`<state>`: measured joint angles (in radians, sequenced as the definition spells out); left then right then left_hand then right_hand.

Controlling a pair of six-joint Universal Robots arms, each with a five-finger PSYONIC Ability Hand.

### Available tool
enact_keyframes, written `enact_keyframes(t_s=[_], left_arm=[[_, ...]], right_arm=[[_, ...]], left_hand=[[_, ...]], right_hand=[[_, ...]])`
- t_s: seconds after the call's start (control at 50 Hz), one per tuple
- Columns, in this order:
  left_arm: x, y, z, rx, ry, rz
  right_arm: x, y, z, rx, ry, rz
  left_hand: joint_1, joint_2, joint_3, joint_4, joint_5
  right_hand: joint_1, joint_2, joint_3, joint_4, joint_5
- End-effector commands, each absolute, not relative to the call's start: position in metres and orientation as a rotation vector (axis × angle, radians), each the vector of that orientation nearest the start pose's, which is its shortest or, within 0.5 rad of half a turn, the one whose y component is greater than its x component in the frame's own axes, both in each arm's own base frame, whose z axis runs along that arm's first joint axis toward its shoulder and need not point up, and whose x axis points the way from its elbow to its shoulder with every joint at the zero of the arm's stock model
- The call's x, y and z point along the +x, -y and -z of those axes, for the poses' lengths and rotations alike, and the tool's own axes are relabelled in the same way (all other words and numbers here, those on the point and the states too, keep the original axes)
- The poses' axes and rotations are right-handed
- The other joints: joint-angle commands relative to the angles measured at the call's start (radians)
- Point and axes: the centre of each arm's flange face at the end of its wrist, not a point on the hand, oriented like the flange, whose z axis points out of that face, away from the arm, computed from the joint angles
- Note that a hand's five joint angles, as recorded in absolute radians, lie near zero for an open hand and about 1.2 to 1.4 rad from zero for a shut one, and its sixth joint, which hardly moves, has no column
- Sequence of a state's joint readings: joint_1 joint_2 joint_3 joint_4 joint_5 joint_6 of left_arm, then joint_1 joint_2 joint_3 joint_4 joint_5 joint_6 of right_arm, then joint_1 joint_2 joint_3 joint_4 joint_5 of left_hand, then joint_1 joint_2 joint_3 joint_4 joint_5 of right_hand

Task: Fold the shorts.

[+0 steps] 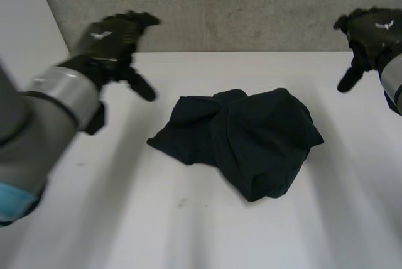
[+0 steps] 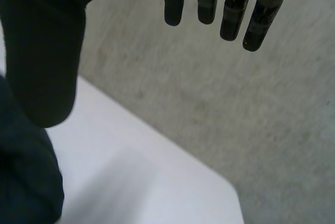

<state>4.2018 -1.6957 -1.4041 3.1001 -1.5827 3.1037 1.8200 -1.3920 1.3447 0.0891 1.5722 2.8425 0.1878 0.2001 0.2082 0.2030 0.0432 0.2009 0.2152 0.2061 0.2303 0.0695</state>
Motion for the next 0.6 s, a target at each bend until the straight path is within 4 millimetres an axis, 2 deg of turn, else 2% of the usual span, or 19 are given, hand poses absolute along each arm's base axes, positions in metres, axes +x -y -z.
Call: enact_keyframes(t_s=[0.02,0.08,0.1,0.16,0.18,0.26,0.3,0.36,0.38,0.42,0.44,0.46,0.5,0.56,0.6], left_arm=[[-0.361,0.234,-0.282,0.862,-2.475,2.512],[-0.379,0.239,-0.268,0.926,-2.481,2.487],[-0.390,0.244,-0.255,0.966,-2.487,2.465],[-0.404,0.251,-0.236,1.029,-2.497,2.424],[-0.412,0.254,-0.224,1.072,-2.501,2.392],[-0.428,0.250,-0.203,1.196,-2.487,2.325],[-0.434,0.249,-0.192,1.261,-2.470,2.291],[-0.438,0.247,-0.184,1.310,-2.460,2.267],[-0.439,0.247,-0.180,1.323,-2.454,2.259],[-0.438,0.248,-0.179,1.315,-2.453,2.250],[-0.436,0.250,-0.179,1.299,-2.452,2.245],[-0.436,0.250,-0.179,1.289,-2.452,2.241],[-0.434,0.250,-0.181,1.258,-2.445,2.239],[-0.425,0.257,-0.184,1.156,-2.432,2.219],[-0.413,0.265,-0.195,1.084,-2.415,2.200]], right_arm=[[0.206,0.337,-0.255,-0.687,-2.258,1.919],[0.197,0.346,-0.246,-0.689,-2.235,1.861],[0.195,0.351,-0.233,-0.693,-2.234,1.803],[0.198,0.359,-0.211,-0.712,-2.237,1.713],[0.200,0.363,-0.201,-0.717,-2.239,1.676],[0.202,0.371,-0.180,-0.718,-2.254,1.621],[0.203,0.377,-0.165,-0.718,-2.267,1.596],[0.205,0.382,-0.155,-0.718,-2.271,1.580],[0.205,0.382,-0.154,-0.717,-2.272,1.578],[0.206,0.382,-0.153,-0.721,-2.267,1.578],[0.207,0.381,-0.153,-0.727,-2.258,1.573],[0.208,0.380,-0.154,-0.735,-2.247,1.574],[0.210,0.378,-0.156,-0.754,-2.224,1.569],[0.220,0.363,-0.165,-0.803,-2.157,1.539],[0.234,0.344,-0.182,-0.853,-2.094,1.549]], left_hand=[[-0.013,-0.026,-0.034,-0.028,-0.043],[-0.013,-0.026,-0.034,-0.028,-0.043],[-0.013,-0.026,-0.034,-0.028,-0.043],[-0.010,-0.022,-0.030,-0.025,-0.040],[-0.007,-0.019,-0.027,-0.022,-0.037],[0.028,0.016,0.008,0.013,-0.001],[0.148,0.136,0.128,0.133,0.118],[0.406,0.394,0.386,0.391,0.376],[0.660,0.648,0.640,0.645,0.630],[0.885,0.873,0.864,0.870,0.855],[1.084,1.071,1.063,1.068,1.054],[1.184,1.172,1.164,1.169,1.154],[1.208,1.196,1.188,1.193,1.179],[1.208,1.196,1.188,1.193,1.179],[1.208,1.196,1.188,1.193,1.179]], right_hand=[[-0.026,-0.041,-0.032,-0.056,-0.070],[-0.026,-0.041,-0.032,-0.056,-0.070],[-0.026,-0.041,-0.032,-0.056,-0.070],[-0.026,-0.041,-0.032,-0.056,-0.070],[-0.026,-0.041,-0.032,-0.056,-0.070],[-0.026,-0.041,-0.032,-0.056,-0.070],[-0.026,-0.041,-0.032,-0.056,-0.070],[0.009,-0.006,0.003,-0.021,-0.035],[0.164,0.150,0.159,0.135,0.121],[0.499,0.485,0.494,0.470,0.456],[0.971,0.957,0.966,0.942,0.928],[1.193,1.179,1.188,1.164,1.150],[1.195,1.181,1.190,1.166,1.152],[1.195,1.181,1.190,1.166,1.152],[1.195,1.181,1.190,1.166,1.152]])
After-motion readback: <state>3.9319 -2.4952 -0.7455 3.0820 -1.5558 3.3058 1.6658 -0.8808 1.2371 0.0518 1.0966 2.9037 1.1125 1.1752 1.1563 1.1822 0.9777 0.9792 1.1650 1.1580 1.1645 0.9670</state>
